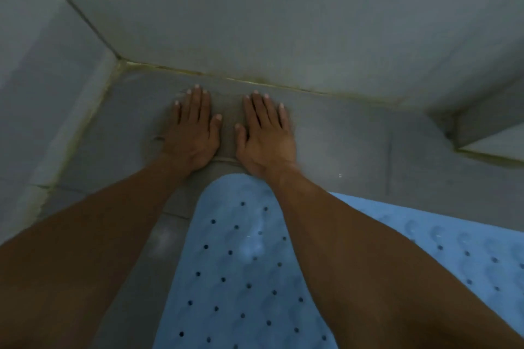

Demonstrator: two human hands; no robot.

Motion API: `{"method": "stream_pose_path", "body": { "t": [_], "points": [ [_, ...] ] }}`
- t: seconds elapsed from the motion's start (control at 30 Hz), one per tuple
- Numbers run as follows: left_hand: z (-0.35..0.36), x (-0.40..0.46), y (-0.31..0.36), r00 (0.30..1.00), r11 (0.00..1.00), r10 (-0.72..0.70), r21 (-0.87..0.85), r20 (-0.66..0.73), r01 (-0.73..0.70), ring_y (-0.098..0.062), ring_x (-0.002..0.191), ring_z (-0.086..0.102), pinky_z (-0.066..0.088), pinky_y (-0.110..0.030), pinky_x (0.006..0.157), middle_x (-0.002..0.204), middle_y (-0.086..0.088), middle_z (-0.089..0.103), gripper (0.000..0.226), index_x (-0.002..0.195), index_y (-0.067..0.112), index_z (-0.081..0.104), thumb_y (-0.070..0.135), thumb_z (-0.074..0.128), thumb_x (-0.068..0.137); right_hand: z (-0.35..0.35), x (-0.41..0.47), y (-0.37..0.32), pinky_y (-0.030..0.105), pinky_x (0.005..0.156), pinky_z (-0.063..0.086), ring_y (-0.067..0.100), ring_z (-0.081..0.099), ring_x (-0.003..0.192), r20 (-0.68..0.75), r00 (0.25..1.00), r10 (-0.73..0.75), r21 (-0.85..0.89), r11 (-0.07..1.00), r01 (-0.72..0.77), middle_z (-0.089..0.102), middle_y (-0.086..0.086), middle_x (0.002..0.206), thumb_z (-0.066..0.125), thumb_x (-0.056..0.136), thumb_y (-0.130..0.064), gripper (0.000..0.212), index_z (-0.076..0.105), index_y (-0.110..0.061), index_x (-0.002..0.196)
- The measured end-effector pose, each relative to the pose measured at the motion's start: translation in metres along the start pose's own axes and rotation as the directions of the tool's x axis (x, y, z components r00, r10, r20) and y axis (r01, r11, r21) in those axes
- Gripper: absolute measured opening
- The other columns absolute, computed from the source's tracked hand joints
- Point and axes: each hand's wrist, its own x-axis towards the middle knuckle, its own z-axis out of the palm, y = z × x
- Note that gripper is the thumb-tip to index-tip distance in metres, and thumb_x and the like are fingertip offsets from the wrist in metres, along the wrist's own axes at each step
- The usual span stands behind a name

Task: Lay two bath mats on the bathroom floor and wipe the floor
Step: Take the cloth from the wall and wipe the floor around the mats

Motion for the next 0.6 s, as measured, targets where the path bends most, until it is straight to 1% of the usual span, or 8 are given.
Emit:
{"method": "stream_pose_path", "body": {
  "t": [0.13,0.23,0.33,0.4,0.47,0.6],
  "points": [
    [0.011,0.002,0.093,0.999,1.000,0.030,0.004,-0.029,-0.030,-0.033,0.148,0.018,0.013,-0.053,0.120,0.159,-0.022,0.019,0.069,0.150,-0.003,0.022,0.041,0.013,0.097,-0.035,-0.032,0.080,0.041,0.125,0.003,0.017,0.017,0.152,-0.022,0.999,0.042,-0.009,0.999,-0.042,0.028,0.001,0.163,0.033,0.100,-0.043,0.061,0.032,-0.017,0.154],
    [0.017,-0.009,0.165,0.999,0.999,0.035,-0.031,-0.021,-0.036,-0.035,0.148,0.015,0.010,-0.053,0.120,0.159,-0.024,0.016,0.069,0.150,-0.005,0.020,0.040,0.015,0.098,-0.061,-0.062,0.140,0.041,0.125,0.005,0.015,0.016,0.152,0.007,0.999,0.039,-0.048,0.998,-0.039,0.026,-0.002,0.163,0.031,0.101,-0.043,0.059,0.029,-0.020,0.156],
    [0.022,-0.026,0.230,1.000,0.998,0.023,-0.055,-0.013,-0.023,-0.037,0.149,0.011,0.005,-0.052,0.121,0.159,-0.025,0.011,0.069,0.151,-0.006,0.015,0.039,0.016,0.098,-0.086,-0.094,0.195,0.042,0.124,0.012,0.014,0.020,0.151,0.023,1.000,-0.005,-0.090,0.996,0.007,0.029,-0.002,0.162,0.031,0.103,-0.042,0.057,0.031,-0.019,0.155],
    [0.026,-0.038,0.271,0.999,0.996,0.034,-0.082,0.005,-0.034,-0.037,0.149,0.009,0.005,-0.052,0.121,0.159,-0.025,0.010,0.071,0.150,-0.006,0.015,0.040,0.016,0.097,-0.103,-0.115,0.232,0.043,0.124,0.015,0.014,0.020,0.151,0.059,0.998,-0.019,-0.123,0.992,0.026,0.028,-0.002,0.163,0.029,0.103,-0.043,0.058,0.030,-0.019,0.155],
    [0.030,-0.051,0.310,0.998,0.992,0.055,-0.115,0.019,-0.052,-0.037,0.149,0.008,0.004,-0.052,0.121,0.160,-0.025,0.009,0.072,0.150,-0.006,0.015,0.041,0.016,0.096,-0.120,-0.135,0.270,0.041,0.124,0.014,0.013,0.018,0.152,0.104,0.994,-0.035,-0.135,0.990,0.049,0.025,-0.003,0.164,0.027,0.104,-0.043,0.058,0.027,-0.019,0.156],
    [0.034,-0.079,0.377,0.995,0.980,0.093,-0.180,0.040,-0.084,-0.036,0.149,0.004,-0.005,-0.048,0.121,0.160,-0.025,0.007,0.071,0.150,-0.007,0.014,0.038,0.024,0.097,-0.150,-0.173,0.336,0.036,0.125,0.007,0.008,0.009,0.153,0.210,0.970,-0.119,-0.154,0.976,0.153,0.017,-0.009,0.165,0.025,0.105,-0.041,0.055,0.022,-0.023,0.158]
  ]
}}
